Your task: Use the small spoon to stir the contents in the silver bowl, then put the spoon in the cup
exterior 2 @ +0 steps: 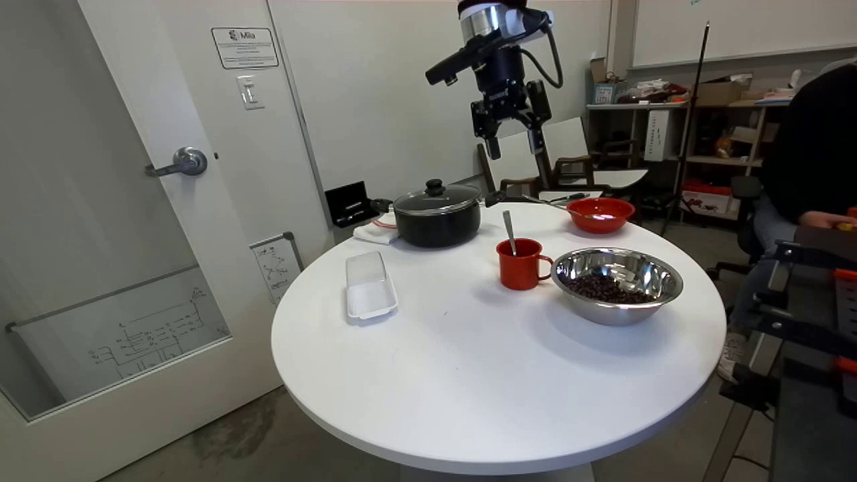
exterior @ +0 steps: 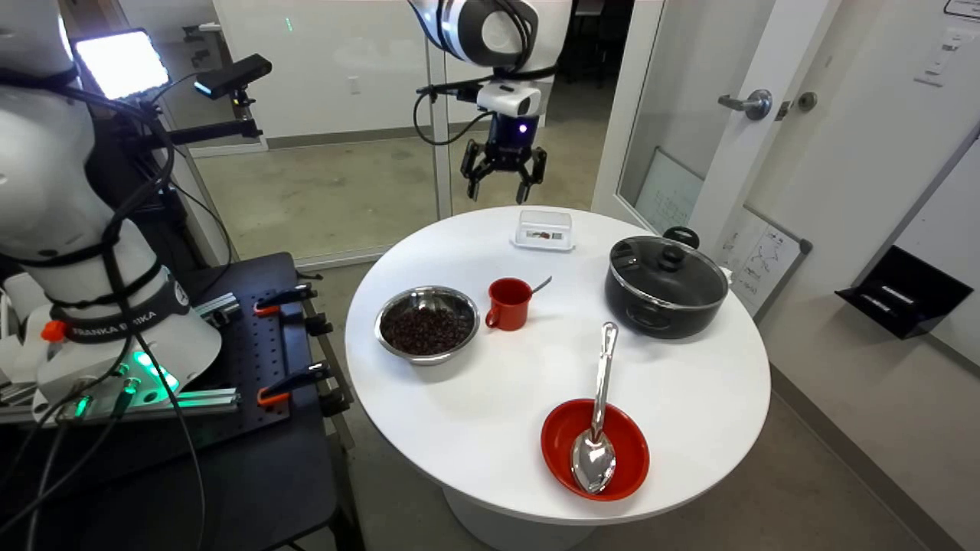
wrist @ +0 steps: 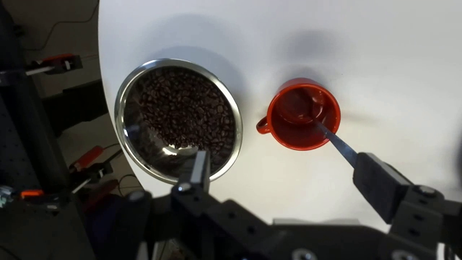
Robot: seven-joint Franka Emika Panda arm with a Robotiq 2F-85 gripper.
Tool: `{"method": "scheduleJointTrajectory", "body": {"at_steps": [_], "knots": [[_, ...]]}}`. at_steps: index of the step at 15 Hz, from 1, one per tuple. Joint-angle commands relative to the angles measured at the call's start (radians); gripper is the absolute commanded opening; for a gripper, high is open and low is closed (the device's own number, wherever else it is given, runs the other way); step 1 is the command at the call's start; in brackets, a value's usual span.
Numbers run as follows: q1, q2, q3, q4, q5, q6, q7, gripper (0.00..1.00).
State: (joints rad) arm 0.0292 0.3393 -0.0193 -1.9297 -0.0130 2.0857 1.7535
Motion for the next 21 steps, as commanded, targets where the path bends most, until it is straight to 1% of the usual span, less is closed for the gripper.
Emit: {"method": "scheduleJointTrajectory", "body": {"at_steps": [1, 5, 9, 13, 15, 17, 19, 21], "knots": [[-0.013, 0.114, -0.027, 0.124, 0.114, -0.091, 0.063, 1.00], [-0.043, 0.200, -0.046, 0.170, 0.244, -0.109, 0.129, 1.00], [-0.078, 0.248, -0.049, 0.173, 0.386, -0.030, 0.187, 1.00], [-0.073, 0.237, -0.058, 0.141, 0.474, 0.118, 0.282, 1.00], [-0.053, 0.219, -0.068, 0.127, 0.472, 0.210, 0.352, 1.00], [-0.014, 0.205, -0.094, 0.108, 0.402, 0.313, 0.424, 1.00], [-0.007, 0.203, -0.095, 0.112, 0.365, 0.310, 0.441, 1.00], [-0.009, 0.193, -0.085, 0.114, 0.340, 0.260, 0.434, 1.00]]}}
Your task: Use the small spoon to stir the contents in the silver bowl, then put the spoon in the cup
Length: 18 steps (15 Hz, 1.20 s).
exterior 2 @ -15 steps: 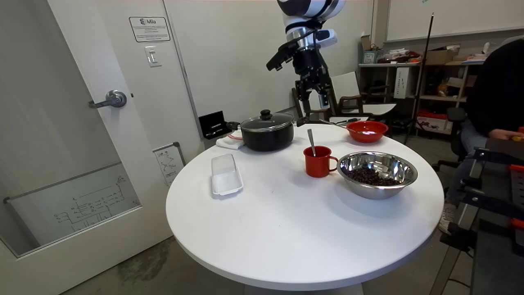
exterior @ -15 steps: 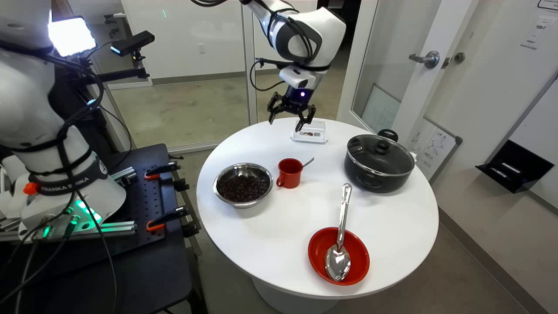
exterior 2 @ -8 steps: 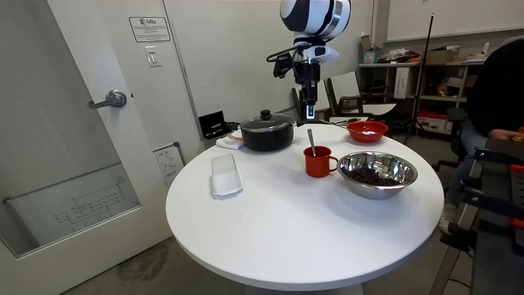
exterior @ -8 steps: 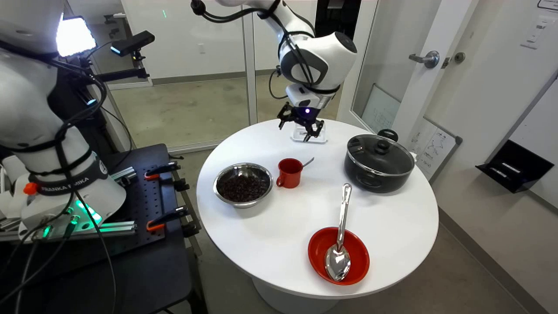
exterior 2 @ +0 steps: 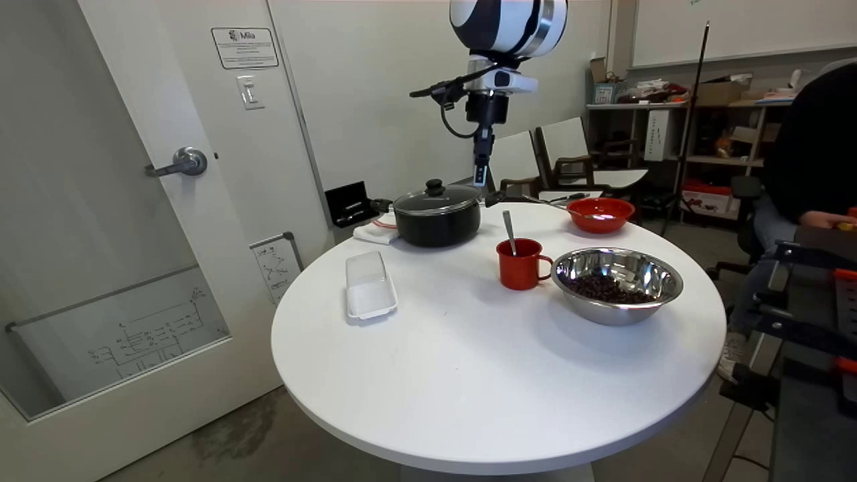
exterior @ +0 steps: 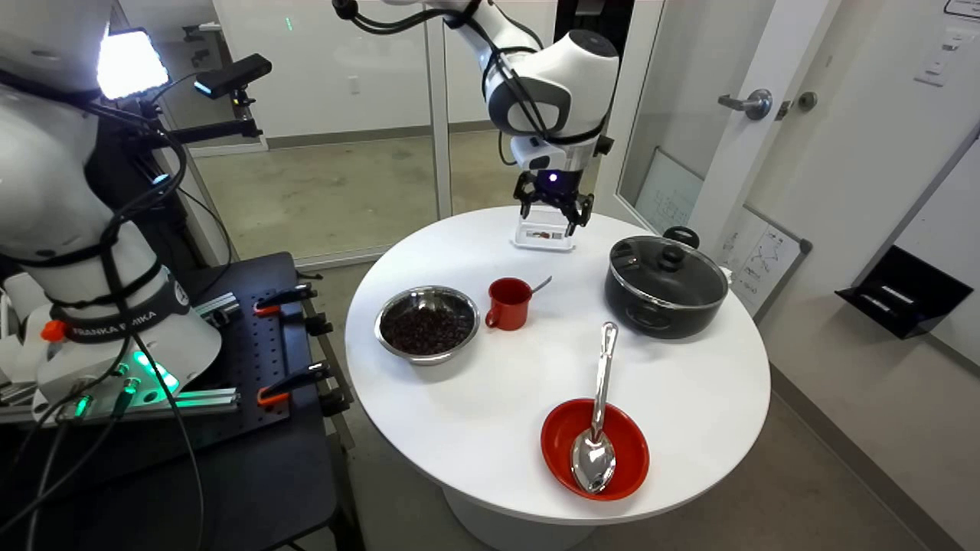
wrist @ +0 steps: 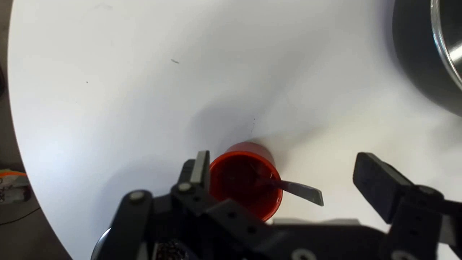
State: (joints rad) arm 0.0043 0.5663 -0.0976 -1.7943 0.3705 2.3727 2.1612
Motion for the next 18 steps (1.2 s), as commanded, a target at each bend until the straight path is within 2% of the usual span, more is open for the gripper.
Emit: {"method": "scheduleJointTrajectory", "body": {"at_steps": [1, 9, 14, 18], "knots": [[0.003, -0.044, 0.008, -0.024, -0.038, -0.058, 0.003, 1.00], [-0.039, -0.107, -0.013, -0.069, -0.049, -0.222, -0.004, 1.00], [-0.040, -0.077, -0.006, -0.078, -0.102, -0.219, -0.089, 1.00], [-0.031, -0.045, -0.011, -0.075, -0.132, -0.218, -0.109, 1.00]]}}
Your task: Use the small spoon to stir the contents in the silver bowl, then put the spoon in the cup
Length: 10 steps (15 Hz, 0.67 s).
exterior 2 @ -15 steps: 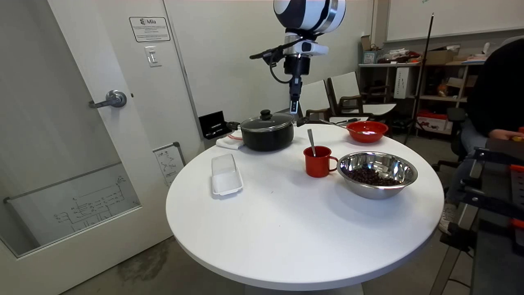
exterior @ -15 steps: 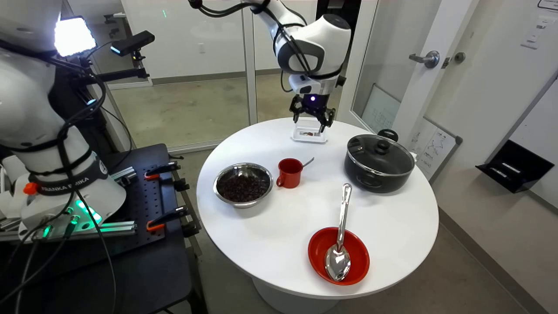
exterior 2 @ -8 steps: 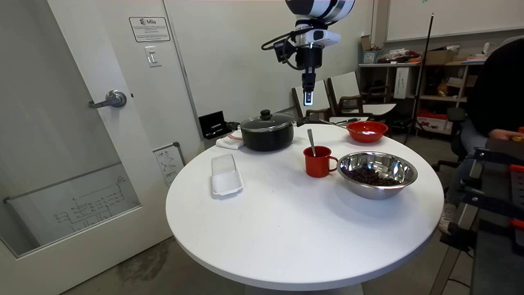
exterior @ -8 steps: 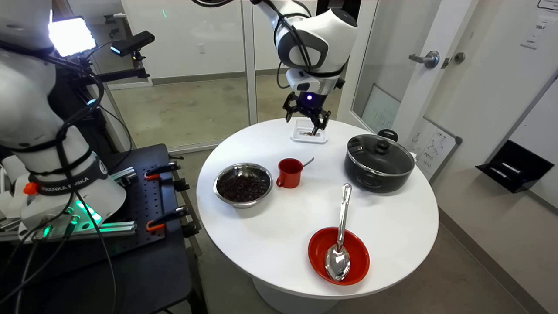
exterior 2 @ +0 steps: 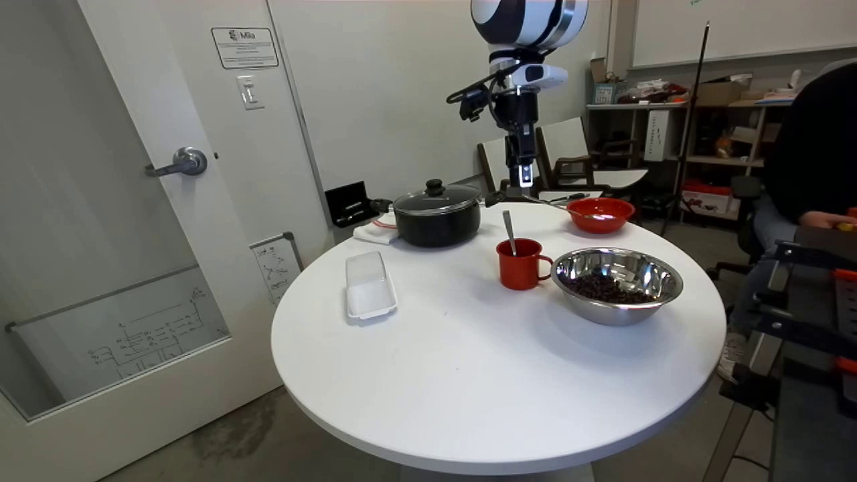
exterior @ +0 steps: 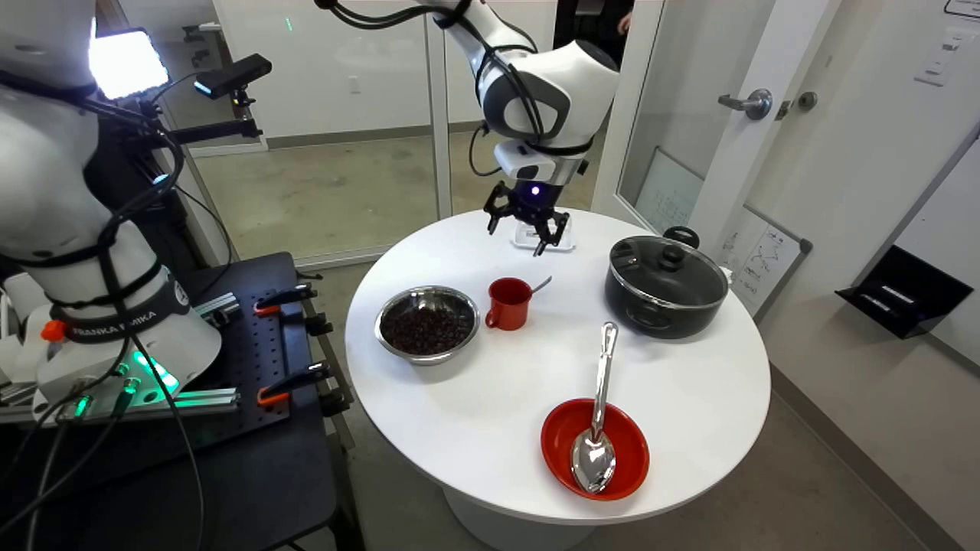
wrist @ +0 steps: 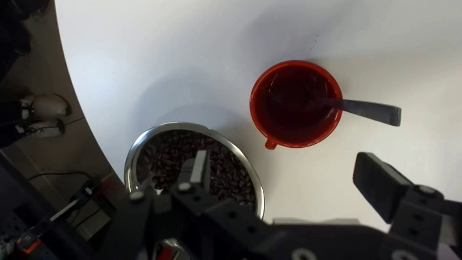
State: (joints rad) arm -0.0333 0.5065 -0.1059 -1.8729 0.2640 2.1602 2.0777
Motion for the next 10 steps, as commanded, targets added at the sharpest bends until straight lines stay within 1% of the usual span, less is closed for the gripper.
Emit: {"method": "scheduleJointTrajectory", "body": {"at_steps": [1, 2, 3, 4, 5, 10], "knots": [[0.010, 0.022, -0.005, 0.006, -0.029, 0.006, -0.024, 1.00], [0.017, 0.028, -0.011, 0.006, -0.041, 0.025, -0.013, 1.00], [0.029, 0.039, -0.023, 0.005, -0.057, 0.079, 0.013, 1.00], [0.024, 0.048, -0.019, 0.016, -0.053, 0.069, 0.010, 1.00], [0.011, 0.032, -0.008, 0.002, -0.030, 0.049, -0.007, 1.00], [0.011, 0.038, -0.008, 0.002, -0.030, 0.052, -0.007, 1.00]]}}
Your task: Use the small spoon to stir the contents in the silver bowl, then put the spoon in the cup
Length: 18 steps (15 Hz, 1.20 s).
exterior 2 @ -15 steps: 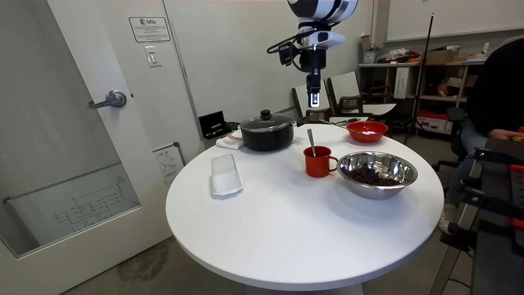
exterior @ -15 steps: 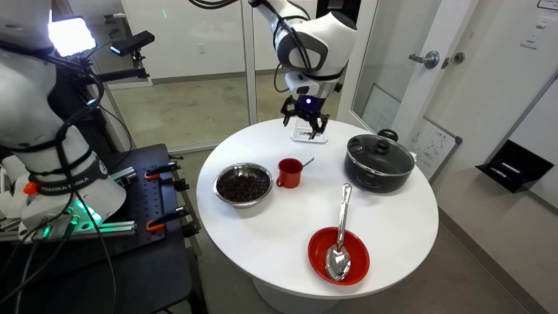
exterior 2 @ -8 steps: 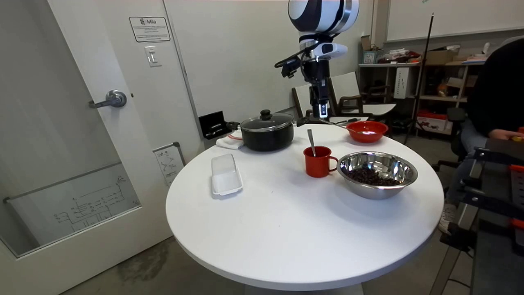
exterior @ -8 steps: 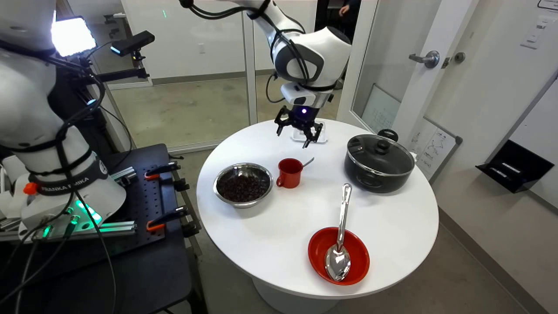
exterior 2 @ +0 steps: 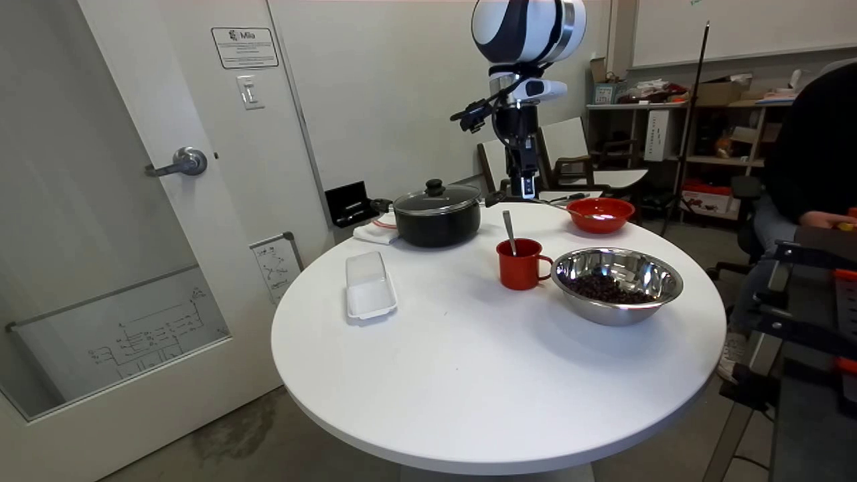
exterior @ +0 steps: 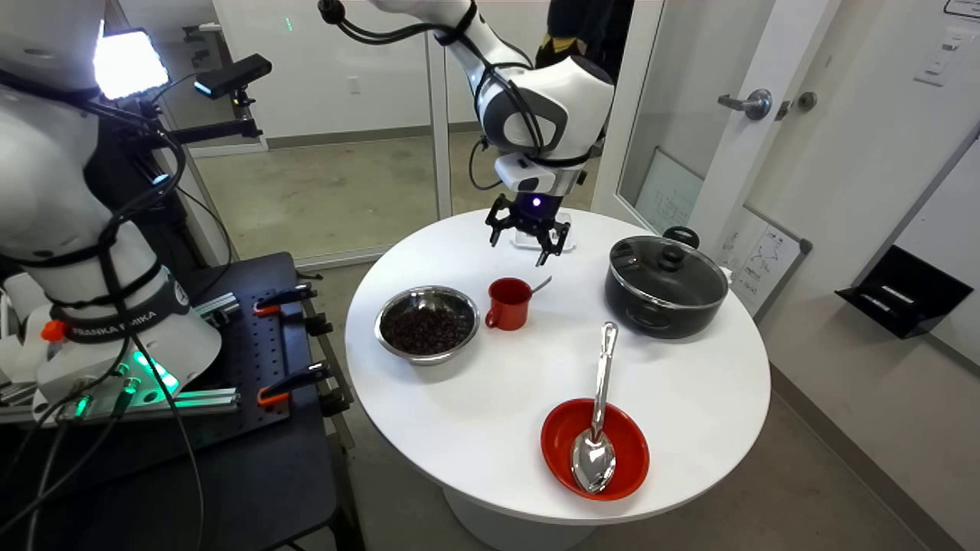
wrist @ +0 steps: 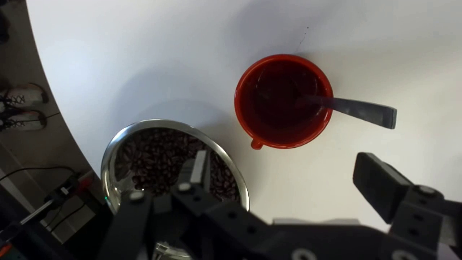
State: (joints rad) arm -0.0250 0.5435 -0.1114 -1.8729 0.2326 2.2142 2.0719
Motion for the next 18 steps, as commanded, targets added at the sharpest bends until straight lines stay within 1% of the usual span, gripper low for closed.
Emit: {"method": "scheduleJointTrajectory", "body": {"at_steps": [1, 2, 4, 6, 8, 10, 12, 14, 15, 18], "knots": [[0.002, 0.001, -0.003, 0.002, 0.002, -0.002, -0.001, 1.00], [0.000, 0.013, 0.003, 0.025, 0.008, -0.031, -0.001, 1.00], [0.001, 0.063, -0.001, 0.089, 0.017, -0.045, 0.041, 1.00], [-0.009, 0.099, 0.000, 0.142, 0.017, -0.063, 0.037, 1.00], [-0.010, 0.146, -0.013, 0.206, 0.002, -0.073, 0.056, 1.00], [-0.014, 0.194, -0.030, 0.274, -0.021, -0.112, 0.065, 1.00], [-0.031, 0.232, -0.034, 0.333, -0.027, -0.165, 0.035, 1.00], [-0.063, 0.266, -0.022, 0.401, -0.020, -0.257, -0.021, 1.00], [-0.097, 0.279, 0.001, 0.437, -0.005, -0.316, -0.103, 1.00], [-0.153, 0.320, 0.021, 0.536, 0.029, -0.441, -0.249, 1.00]]}}
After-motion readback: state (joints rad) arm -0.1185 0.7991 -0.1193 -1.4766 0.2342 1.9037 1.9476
